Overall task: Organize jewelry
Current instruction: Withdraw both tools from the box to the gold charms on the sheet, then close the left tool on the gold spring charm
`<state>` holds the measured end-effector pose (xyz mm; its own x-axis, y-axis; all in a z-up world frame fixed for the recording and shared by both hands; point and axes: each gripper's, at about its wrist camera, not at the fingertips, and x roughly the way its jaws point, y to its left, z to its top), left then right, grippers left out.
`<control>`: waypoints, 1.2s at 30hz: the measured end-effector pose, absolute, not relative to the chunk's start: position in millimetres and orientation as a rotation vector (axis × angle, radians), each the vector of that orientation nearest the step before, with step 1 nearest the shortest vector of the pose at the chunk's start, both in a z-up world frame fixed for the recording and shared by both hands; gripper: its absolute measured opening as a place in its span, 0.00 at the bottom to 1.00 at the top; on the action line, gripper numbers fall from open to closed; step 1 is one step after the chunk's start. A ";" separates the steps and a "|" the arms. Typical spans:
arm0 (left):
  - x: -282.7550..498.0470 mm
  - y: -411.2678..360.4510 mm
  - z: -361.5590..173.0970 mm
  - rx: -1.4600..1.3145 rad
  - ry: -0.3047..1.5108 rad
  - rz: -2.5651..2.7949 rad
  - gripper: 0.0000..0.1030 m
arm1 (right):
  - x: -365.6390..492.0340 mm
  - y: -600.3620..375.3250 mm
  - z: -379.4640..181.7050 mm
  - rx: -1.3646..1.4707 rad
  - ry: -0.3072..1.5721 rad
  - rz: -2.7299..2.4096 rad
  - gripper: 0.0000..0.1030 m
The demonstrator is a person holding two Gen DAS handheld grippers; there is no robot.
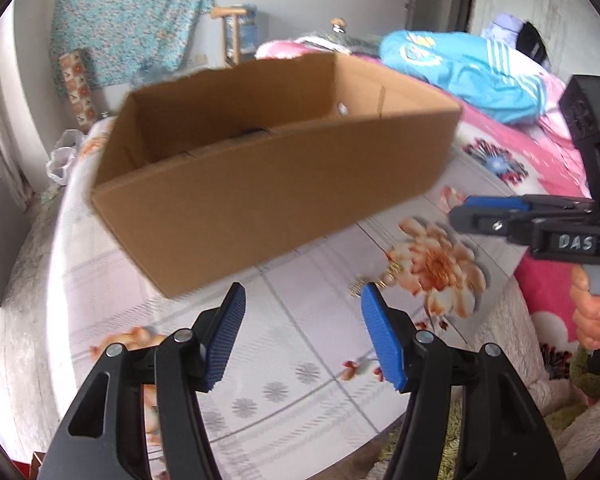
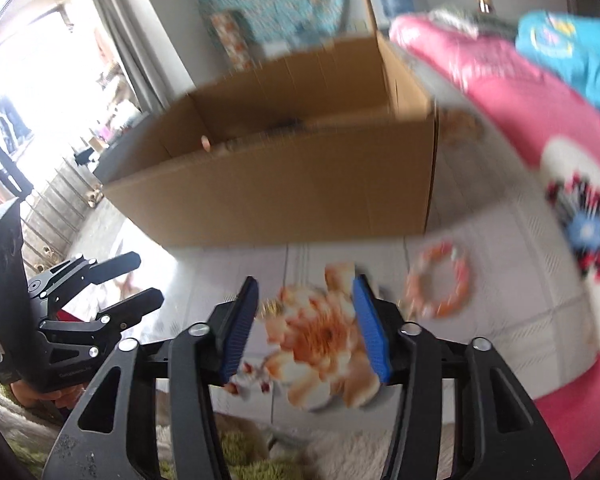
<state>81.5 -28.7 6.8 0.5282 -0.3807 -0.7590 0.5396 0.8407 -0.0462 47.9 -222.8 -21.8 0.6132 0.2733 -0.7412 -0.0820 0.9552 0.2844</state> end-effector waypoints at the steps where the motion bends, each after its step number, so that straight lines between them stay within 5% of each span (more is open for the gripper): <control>1: 81.2 -32.1 1.9 0.208 0.857 -0.573 0.57 | 48.3 -221.3 -28.2 0.240 0.909 0.209 0.39; 12: 92.6 -69.2 -27.0 0.386 0.844 -0.630 0.23 | 61.1 -206.3 -55.8 0.279 0.992 0.234 0.31; 36: 108.7 -76.1 -29.7 0.327 0.921 -0.774 0.04 | 66.4 -228.5 -56.8 0.333 0.986 0.231 0.31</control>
